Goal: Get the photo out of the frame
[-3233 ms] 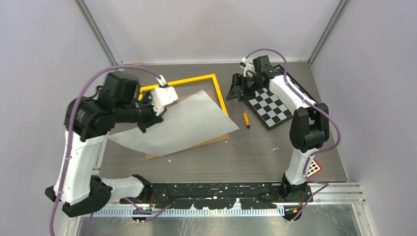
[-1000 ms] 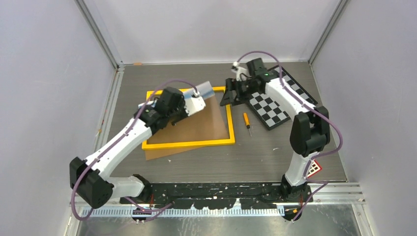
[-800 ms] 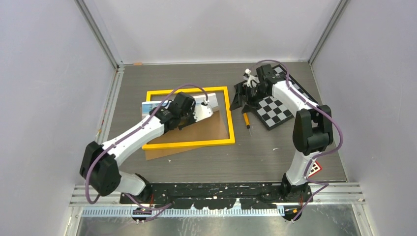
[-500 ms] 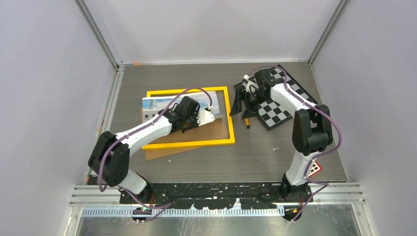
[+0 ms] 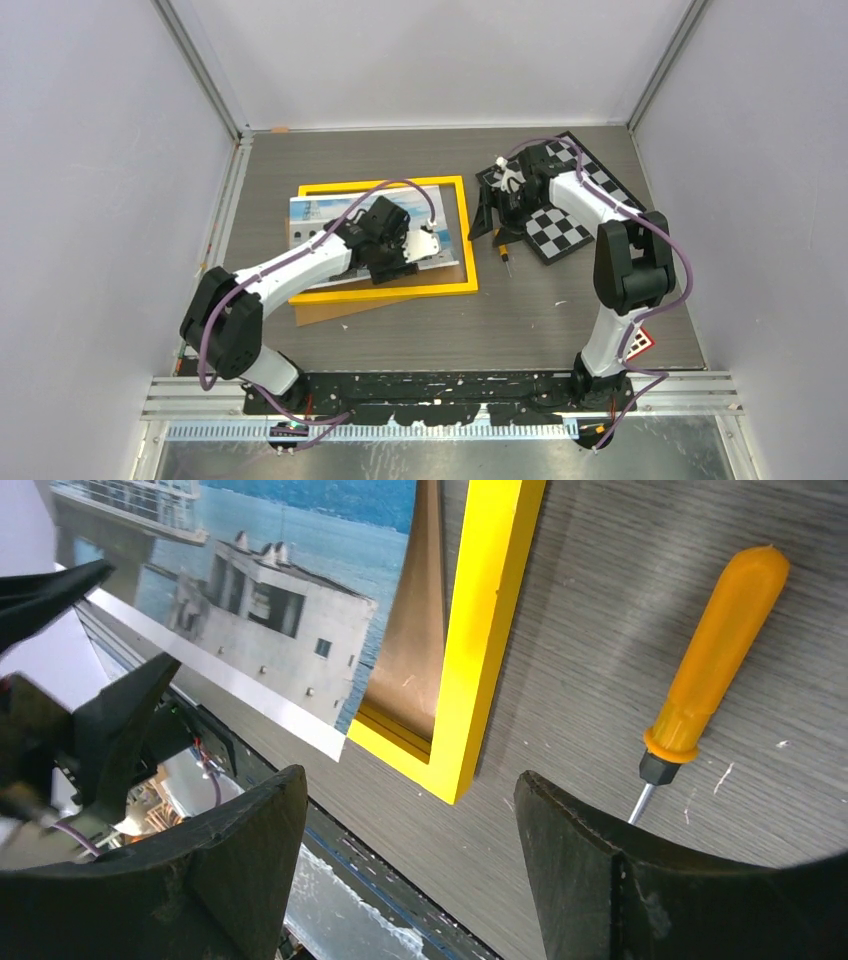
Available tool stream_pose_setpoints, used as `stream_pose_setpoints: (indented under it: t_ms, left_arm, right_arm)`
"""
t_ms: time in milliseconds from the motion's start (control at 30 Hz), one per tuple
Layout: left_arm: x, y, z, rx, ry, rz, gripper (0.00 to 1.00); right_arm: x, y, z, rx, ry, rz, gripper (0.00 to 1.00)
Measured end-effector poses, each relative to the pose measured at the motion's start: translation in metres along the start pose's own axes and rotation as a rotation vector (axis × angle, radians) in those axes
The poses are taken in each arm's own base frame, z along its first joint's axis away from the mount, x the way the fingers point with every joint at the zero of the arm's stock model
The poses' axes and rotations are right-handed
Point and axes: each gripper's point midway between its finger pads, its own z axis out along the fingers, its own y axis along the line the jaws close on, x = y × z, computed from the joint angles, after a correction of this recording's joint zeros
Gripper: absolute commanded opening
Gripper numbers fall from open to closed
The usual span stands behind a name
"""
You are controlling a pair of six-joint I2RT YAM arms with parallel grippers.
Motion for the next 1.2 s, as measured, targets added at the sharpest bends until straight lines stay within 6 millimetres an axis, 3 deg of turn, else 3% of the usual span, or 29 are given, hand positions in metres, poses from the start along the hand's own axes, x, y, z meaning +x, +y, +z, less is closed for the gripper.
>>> stream_pose_setpoints:
  t_ms: [67,200,300,367,467,567,700,800,1000,1200]
  left_arm:
    - [-0.008,0.002,-0.012,0.021,-0.022,-0.056,0.98]
    - [-0.031,0.023,-0.052,0.021,-0.136,-0.242,1.0]
    - [-0.024,0.054,-0.087,-0.019,-0.222,-0.46,1.0]
    - [0.0,0.075,-0.102,-0.062,-0.241,-0.627,1.0]
    - [0.058,0.102,-0.114,-0.136,-0.207,-0.905,1.0]
    - [0.119,0.112,-0.12,-0.194,-0.154,-1.152,1.0]
    - [0.183,0.11,-0.111,-0.206,-0.087,-1.401,1.0]
    - [0.21,0.102,-0.092,-0.165,-0.023,-1.487,1.0]
    - [0.229,0.09,-0.047,-0.061,0.049,-1.54,1.0]
    - [0.237,0.089,-0.01,0.028,0.059,-1.575,1.0]
  right_arm:
    - [-0.002,-0.001,0.001,0.005,0.0,0.001,0.8]
    - [-0.012,-0.005,0.005,0.02,-0.005,0.001,0.81]
    - [-0.02,-0.005,0.009,0.032,-0.01,-0.007,0.81]
    - [-0.026,-0.007,0.013,0.046,-0.016,-0.012,0.81]
    - [-0.033,-0.009,0.022,0.072,-0.015,-0.024,0.81]
    - [-0.04,-0.014,0.034,0.103,-0.007,-0.032,0.87]
    - [-0.051,-0.024,0.051,0.141,0.004,-0.033,0.98]
    - [-0.058,-0.031,0.061,0.166,0.009,-0.034,0.99]
    - [-0.07,-0.034,0.07,0.202,0.003,-0.062,1.0]
    - [-0.069,-0.024,0.08,0.224,0.014,-0.143,1.0]
